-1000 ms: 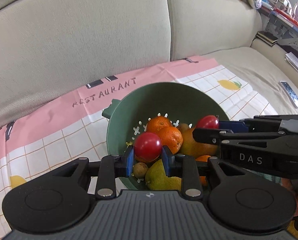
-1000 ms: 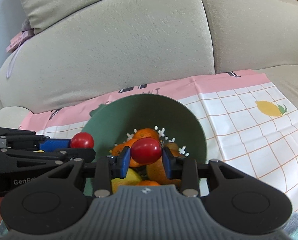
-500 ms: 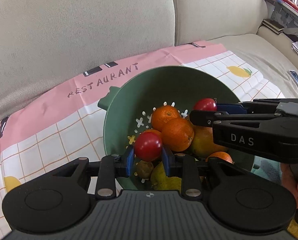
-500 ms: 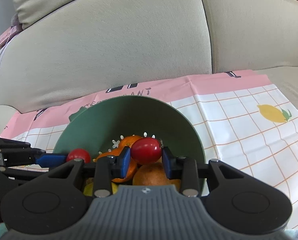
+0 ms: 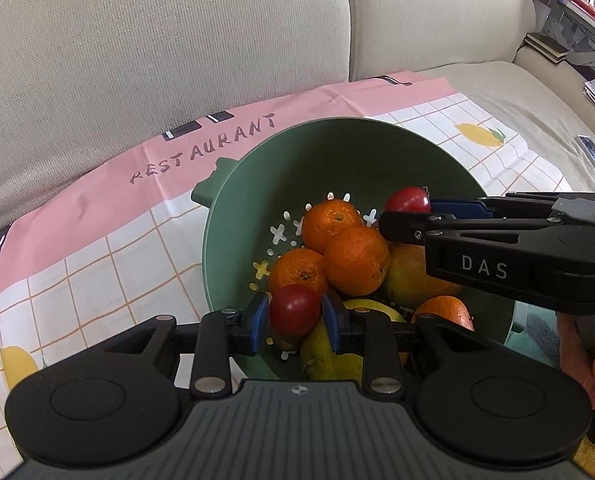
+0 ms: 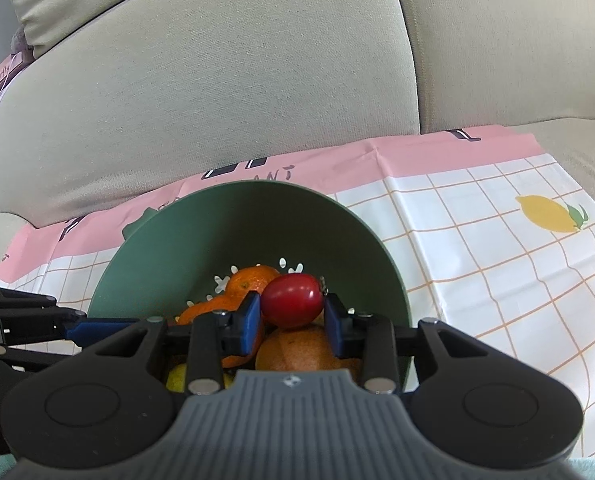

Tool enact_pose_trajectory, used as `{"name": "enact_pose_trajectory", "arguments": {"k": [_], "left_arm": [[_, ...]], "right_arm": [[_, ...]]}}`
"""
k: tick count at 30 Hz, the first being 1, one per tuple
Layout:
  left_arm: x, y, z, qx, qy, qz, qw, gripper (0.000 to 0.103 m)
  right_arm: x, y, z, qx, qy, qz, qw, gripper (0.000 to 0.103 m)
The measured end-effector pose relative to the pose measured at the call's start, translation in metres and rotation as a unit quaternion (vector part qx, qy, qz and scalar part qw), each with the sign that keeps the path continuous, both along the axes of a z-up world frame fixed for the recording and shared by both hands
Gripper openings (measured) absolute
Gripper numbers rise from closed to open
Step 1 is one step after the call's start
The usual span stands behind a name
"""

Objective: Organize fruits

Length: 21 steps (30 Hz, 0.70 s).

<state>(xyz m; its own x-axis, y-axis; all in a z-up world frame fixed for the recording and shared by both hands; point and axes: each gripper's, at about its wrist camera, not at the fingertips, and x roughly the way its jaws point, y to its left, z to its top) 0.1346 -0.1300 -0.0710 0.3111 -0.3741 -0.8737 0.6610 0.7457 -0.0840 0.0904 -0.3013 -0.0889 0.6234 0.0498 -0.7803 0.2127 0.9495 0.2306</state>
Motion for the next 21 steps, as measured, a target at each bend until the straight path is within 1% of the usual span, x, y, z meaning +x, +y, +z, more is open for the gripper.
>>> {"name": "enact_pose_trajectory", "arguments": {"k": [3,6,11,14,15,17,18,20,21], "left_arm": [[-0.002,0.001,0.001,-0.002,0.003,0.002,1.0,0.033],[-0.005,0.002,0.004,-0.004,-0.001,-0.001,1.0,0.036],[-0.012,0.007,0.019,-0.01,-0.015,-0.003,0.9998,0.039],[-0.018,0.014,0.034,-0.015,-0.03,0.002,0.9994,0.04],[-0.019,0.017,0.04,-0.017,-0.038,0.004,0.9991,0.041],[-0.023,0.024,0.055,-0.024,-0.054,0.012,0.9982,0.045],[-0.025,0.028,0.064,-0.027,-0.064,0.016,0.9975,0.046],[-0.03,0.036,0.082,-0.03,-0.084,0.027,0.9956,0.051],[-0.032,0.041,0.091,-0.029,-0.095,0.033,0.9945,0.053]], "right_arm": [[-0.002,0.001,0.002,-0.002,-0.003,-0.001,1.0,0.032],[-0.005,0.001,0.006,-0.004,-0.005,-0.004,1.0,0.032],[-0.013,0.003,0.017,-0.01,-0.009,-0.005,1.0,0.033],[-0.02,0.006,0.029,-0.013,-0.02,-0.007,1.0,0.049],[-0.022,0.007,0.035,-0.014,-0.024,-0.007,1.0,0.049],[-0.025,0.011,0.046,-0.016,-0.033,-0.004,0.999,0.05],[-0.027,0.013,0.053,-0.018,-0.039,-0.003,0.999,0.055],[-0.033,0.018,0.069,-0.023,-0.057,-0.001,0.998,0.063],[-0.036,0.021,0.077,-0.026,-0.066,0.0,0.998,0.063]]}}
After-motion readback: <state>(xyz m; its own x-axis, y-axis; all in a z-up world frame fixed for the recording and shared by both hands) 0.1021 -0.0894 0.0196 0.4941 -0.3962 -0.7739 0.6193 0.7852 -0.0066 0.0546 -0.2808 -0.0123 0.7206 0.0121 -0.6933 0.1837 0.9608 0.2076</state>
